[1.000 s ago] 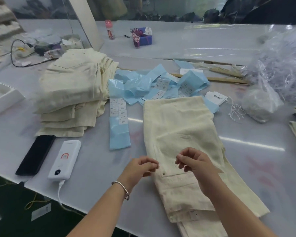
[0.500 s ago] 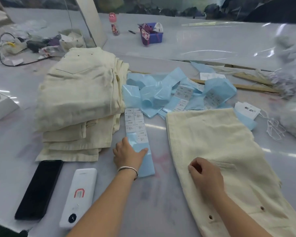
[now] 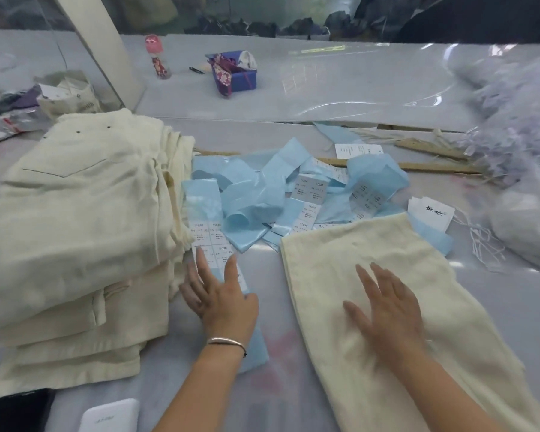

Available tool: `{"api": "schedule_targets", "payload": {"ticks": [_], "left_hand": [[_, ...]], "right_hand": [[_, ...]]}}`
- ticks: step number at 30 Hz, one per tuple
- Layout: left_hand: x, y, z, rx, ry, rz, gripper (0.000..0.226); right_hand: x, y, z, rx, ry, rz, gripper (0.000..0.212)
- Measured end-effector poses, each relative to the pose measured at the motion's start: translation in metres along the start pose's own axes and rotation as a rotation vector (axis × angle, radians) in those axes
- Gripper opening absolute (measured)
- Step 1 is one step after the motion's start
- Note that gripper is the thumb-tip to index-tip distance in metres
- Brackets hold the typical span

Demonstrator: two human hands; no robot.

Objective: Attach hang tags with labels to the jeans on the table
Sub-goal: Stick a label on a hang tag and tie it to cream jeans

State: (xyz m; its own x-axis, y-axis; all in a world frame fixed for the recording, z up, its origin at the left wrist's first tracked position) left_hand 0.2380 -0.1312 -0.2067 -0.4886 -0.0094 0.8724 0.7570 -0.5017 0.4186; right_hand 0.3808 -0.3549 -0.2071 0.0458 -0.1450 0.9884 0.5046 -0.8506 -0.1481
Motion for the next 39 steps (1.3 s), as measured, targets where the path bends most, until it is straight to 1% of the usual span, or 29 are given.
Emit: {"api": "schedule_targets", "payload": {"ticks": [2,4,6,8,9,10,12,14,16,17,19,21,23,25,27,28,30,32,35,39], "left_hand": [[-0.013,0.019,0.013,-0.050,-0.026,-0.025,0.061],[-0.030,0.040,0.028,-0.097,-0.077,-0.077,0.045],[-0.047,0.064,0.047,-0.141,-0.138,-0.206,0.031],[-0.063,0.086,0.064,-0.135,-0.235,-0.357,0.028],[-0.071,0.095,0.071,-0.129,-0.287,-0.386,0.031],[-0.079,0.101,0.077,-0.135,-0.320,-0.360,0.035],[-0.095,0.112,0.088,-0.180,-0.323,-0.164,0.049],[-0.103,0.120,0.095,-0.179,-0.319,-0.005,0.063],[-0.109,0.127,0.102,-0.112,-0.353,-0.003,0.073],[-0.111,0.129,0.106,-0.078,-0.375,-0.024,0.074],[-0.115,0.134,0.112,-0.066,-0.417,-0.053,0.069],[-0.116,0.138,0.115,-0.097,-0.448,-0.055,0.059],[-0.116,0.140,0.117,-0.122,-0.449,0.004,0.055],[-0.114,0.139,0.117,-0.102,-0.439,0.090,0.064],[-0.111,0.138,0.116,-0.079,-0.416,0.123,0.079],[-0.110,0.138,0.115,-0.075,-0.398,0.115,0.084],[-0.109,0.137,0.112,-0.055,-0.378,0.047,0.088],[-0.109,0.134,0.112,-0.019,-0.374,-0.018,0.084],[-0.109,0.126,0.120,0.050,-0.434,-0.088,0.067],[-0.105,0.122,0.134,0.126,-0.523,-0.381,0.035]], "right_hand": [[-0.016,0.012,0.003,-0.011,-0.106,-0.050,0.066],[-0.027,0.016,-0.004,-0.015,-0.110,-0.071,0.066],[-0.031,0.018,-0.011,-0.017,-0.098,-0.082,0.068],[-0.034,0.021,-0.012,-0.016,-0.078,-0.083,0.077],[-0.035,0.022,-0.012,-0.020,-0.064,-0.073,0.081],[-0.035,0.022,-0.011,-0.027,-0.047,-0.056,0.083],[-0.034,0.022,-0.011,-0.034,-0.036,-0.044,0.079],[-0.032,0.020,-0.011,-0.036,-0.032,-0.039,0.076],[-0.031,0.020,-0.011,-0.044,-0.043,-0.022,0.076],[-0.032,0.020,-0.011,-0.042,-0.045,-0.024,0.076],[-0.034,0.022,-0.011,-0.033,-0.043,-0.043,0.077],[-0.034,0.023,-0.010,-0.032,-0.051,-0.059,0.077],[-0.034,0.023,-0.010,-0.035,-0.056,-0.056,0.077],[-0.034,0.022,-0.010,-0.030,-0.053,-0.060,0.077],[-0.034,0.022,-0.010,-0.026,-0.046,-0.061,0.076],[-0.034,0.022,-0.010,-0.028,-0.046,-0.052,0.076],[-0.034,0.022,-0.010,-0.023,-0.044,-0.053,0.076],[-0.035,0.022,-0.010,-0.021,-0.041,-0.057,0.075],[-0.036,0.023,-0.010,-0.026,-0.042,-0.037,0.076],[-0.037,0.024,-0.009,-0.023,-0.035,-0.041,0.076]]}}
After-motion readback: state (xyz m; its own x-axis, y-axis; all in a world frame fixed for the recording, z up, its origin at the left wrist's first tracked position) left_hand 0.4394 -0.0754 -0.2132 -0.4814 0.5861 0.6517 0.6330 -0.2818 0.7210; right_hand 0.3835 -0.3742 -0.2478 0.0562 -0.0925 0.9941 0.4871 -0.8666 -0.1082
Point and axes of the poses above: each hand's wrist, its own z-axis towards the middle knuckle, its own x-axis out of the back of the hand, y = z × x, the point moved 4 cm from there along z, towards the middle knuckle, and after that the axes turned 9 degrees about y, right-handed, at the moved point
